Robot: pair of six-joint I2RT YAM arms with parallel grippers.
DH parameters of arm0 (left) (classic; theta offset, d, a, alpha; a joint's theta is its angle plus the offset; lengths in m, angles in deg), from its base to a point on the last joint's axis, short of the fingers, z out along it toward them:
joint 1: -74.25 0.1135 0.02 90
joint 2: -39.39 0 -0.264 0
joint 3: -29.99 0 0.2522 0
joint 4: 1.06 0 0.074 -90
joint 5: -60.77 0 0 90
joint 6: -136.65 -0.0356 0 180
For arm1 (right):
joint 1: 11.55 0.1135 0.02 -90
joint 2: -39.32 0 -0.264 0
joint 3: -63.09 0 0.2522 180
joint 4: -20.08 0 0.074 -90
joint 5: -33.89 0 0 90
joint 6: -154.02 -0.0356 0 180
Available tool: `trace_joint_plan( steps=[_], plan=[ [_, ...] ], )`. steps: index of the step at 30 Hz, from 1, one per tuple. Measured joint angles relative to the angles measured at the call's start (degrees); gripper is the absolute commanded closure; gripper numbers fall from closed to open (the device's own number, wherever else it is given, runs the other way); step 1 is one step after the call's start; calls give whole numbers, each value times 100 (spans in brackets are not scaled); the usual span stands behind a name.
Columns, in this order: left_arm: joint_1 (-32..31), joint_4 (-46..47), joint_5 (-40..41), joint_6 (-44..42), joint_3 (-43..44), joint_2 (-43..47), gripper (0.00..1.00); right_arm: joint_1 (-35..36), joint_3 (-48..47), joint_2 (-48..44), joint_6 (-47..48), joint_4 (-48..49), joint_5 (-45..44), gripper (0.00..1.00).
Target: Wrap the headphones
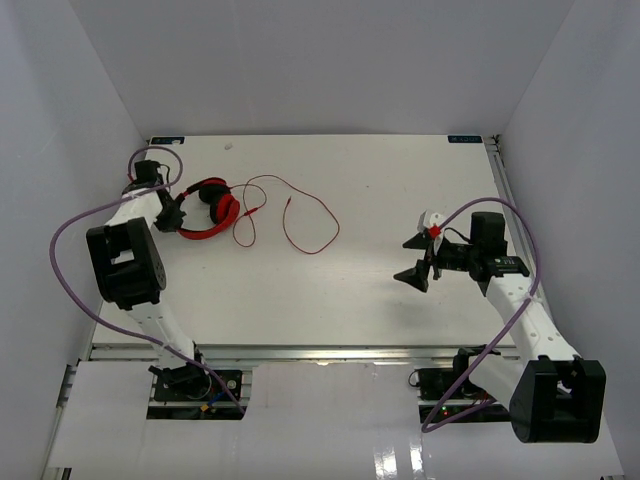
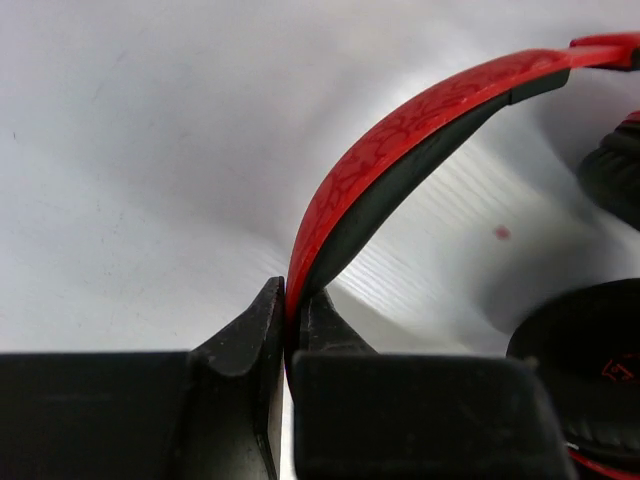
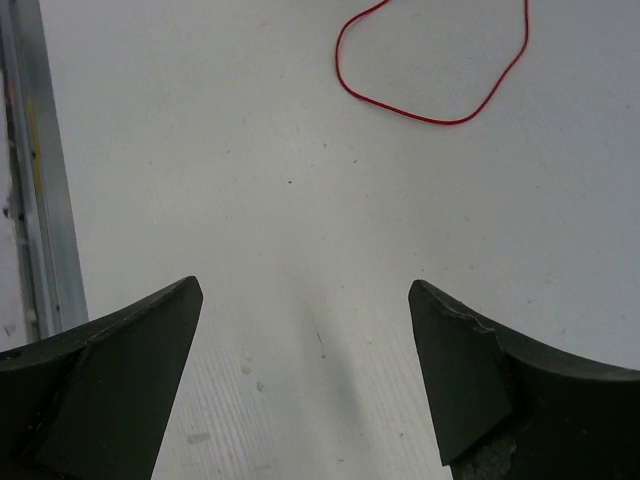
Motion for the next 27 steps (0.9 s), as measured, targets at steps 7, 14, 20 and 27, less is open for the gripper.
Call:
trace_joint_plan(
  steps=[7,14,20,27],
  plan=[
    [-2129,278,-318,-1597,-170,1609,100,96,-407,-140,2932,-1534,301,9],
    [-3983,422,-1031,-2738,-176,2803,100,138,-2135,459,3220,-1365,757,10],
    [-4439,160,-720,-2938,-20,2917,100,185,-2371,723,1675,-246,934,10],
    [-4844,-63,-444,-2908,360,2950,100,359,-2361,739,1241,-456,1735,9]
  ],
)
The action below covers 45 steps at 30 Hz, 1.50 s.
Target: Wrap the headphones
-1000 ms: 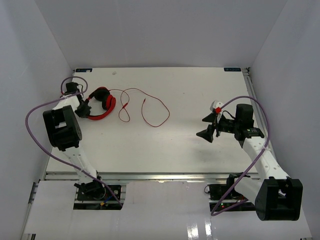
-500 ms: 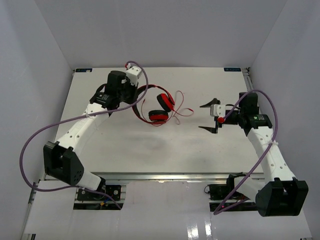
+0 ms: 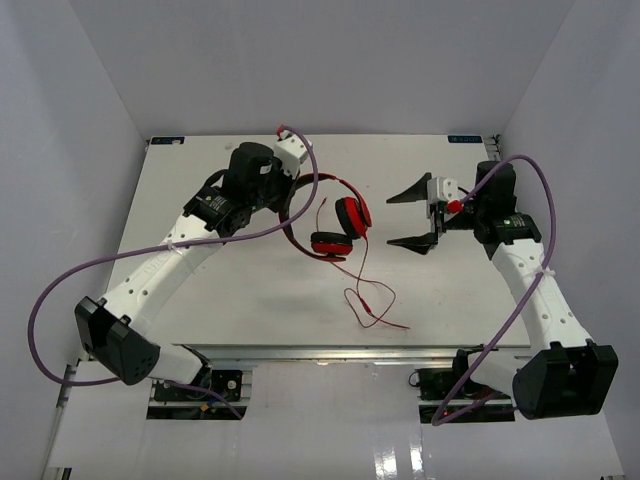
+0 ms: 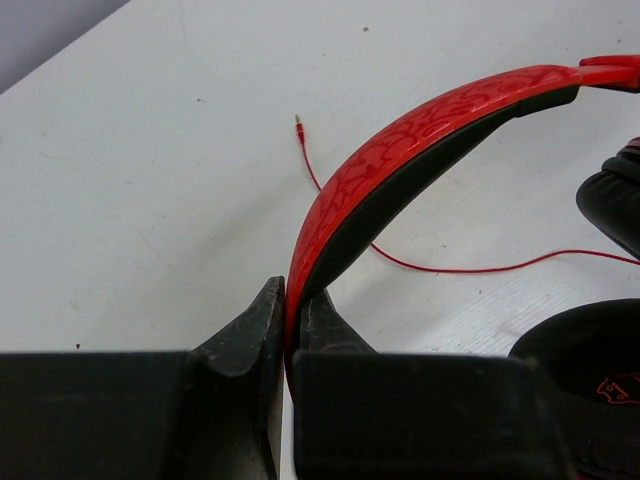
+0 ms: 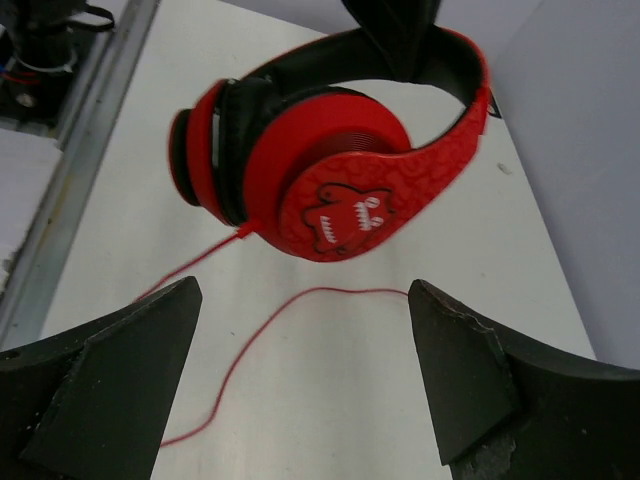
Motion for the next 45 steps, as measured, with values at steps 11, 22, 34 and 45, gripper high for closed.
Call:
trace_joint_plan(
  steps=[11,22,34,45],
  plan=[
    [7,-4,545,916,718,201,100,1160,1667,-758,-2603,1608,-896,10],
    [4,94,429,1797,1105,464,100,1486,1804,-285,-3250,2795,-1472,10],
    [7,485,372,2610,1637,643,100,1480,2272,-327,-3195,3093,-1063,8],
    [7,939,242,3308,1564,891,100,1480,2318,112,-5735,5851,-888,7]
  ],
)
